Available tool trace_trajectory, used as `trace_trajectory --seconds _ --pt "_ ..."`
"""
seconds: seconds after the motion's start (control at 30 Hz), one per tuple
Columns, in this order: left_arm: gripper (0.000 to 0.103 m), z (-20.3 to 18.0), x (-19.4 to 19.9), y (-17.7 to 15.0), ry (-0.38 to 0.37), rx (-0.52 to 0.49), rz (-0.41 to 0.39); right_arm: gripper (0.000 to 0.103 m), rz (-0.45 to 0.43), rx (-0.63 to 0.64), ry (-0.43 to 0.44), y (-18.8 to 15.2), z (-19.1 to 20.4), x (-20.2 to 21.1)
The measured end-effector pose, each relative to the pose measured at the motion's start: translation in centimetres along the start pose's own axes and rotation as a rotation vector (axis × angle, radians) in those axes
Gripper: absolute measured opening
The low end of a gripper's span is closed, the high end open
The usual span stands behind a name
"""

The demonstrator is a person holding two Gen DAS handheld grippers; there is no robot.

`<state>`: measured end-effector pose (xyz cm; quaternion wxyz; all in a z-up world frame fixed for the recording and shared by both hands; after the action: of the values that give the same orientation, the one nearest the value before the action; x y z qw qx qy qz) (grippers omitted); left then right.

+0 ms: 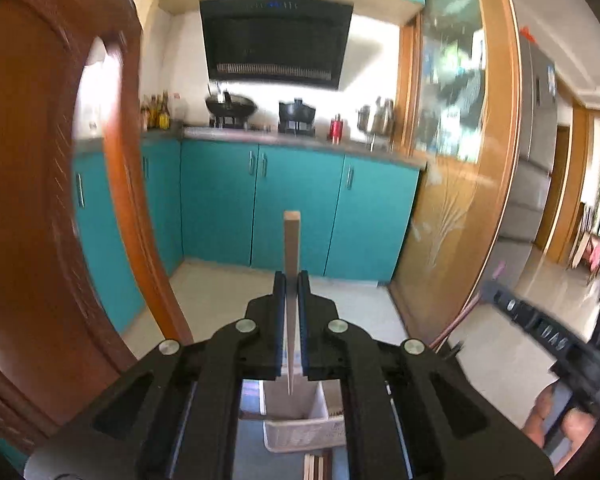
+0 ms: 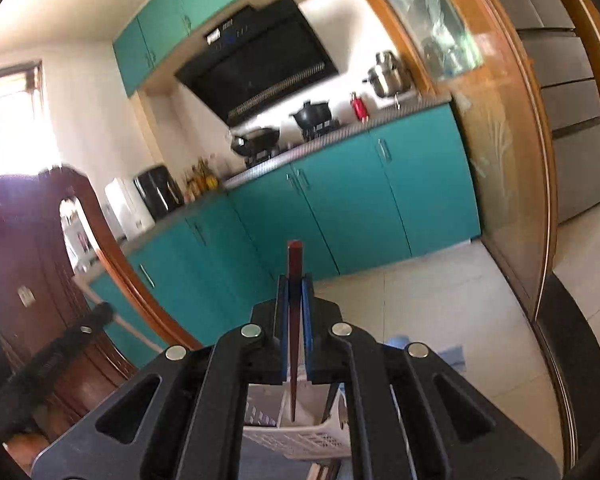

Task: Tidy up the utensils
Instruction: 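Lower both chopsticks into the white holder and open both grippers, then bring both grippers back down to the remaining chopsticks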

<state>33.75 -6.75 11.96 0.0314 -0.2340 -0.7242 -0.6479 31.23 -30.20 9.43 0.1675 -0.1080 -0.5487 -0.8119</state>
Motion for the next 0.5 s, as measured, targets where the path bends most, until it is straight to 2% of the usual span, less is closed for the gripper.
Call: trace_trajectory --seconds 0.17,0.3,0.37,0.47,0.5 --pt "0.007 0.7 -2.9 -3.4 0.025 0.012 0.091 0.007 0.008 0.084 -0.060 -2.1 0.7 -0.9" --pt "0.007 1.2 -3.0 -4.7 0.035 0.019 0.109 0.007 0.042 0.112 -0.088 -3.4 0.7 -1.3" --pt "0.013 1.4 -2.2 -5.0 0.033 0.025 0.097 0.012 0.046 0.116 -0.101 -3.5 0.5 -1.0" --pt "0.027 1.5 -0.3 -5.6 0.031 0.022 0.073 0.031 0.024 0.128 -0.107 -3.2 0.0 0.5" --pt "0.028 1.5 0.9 -5.9 0.023 0.028 0.059 0.040 -0.002 0.125 -0.109 -3.1 -0.3 1.5"
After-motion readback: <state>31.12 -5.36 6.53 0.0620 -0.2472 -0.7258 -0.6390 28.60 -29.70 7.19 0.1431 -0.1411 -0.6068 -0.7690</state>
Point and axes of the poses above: each gripper's, at about its wrist camera, not at the fingertips, and x roughly against the way its jaws point, z to its left, y to its top, the point moved 1 cm from there along -x, roughly the way its jaws point, and after that the axes turned 11 degrees about -y, right-handed, at the moved point
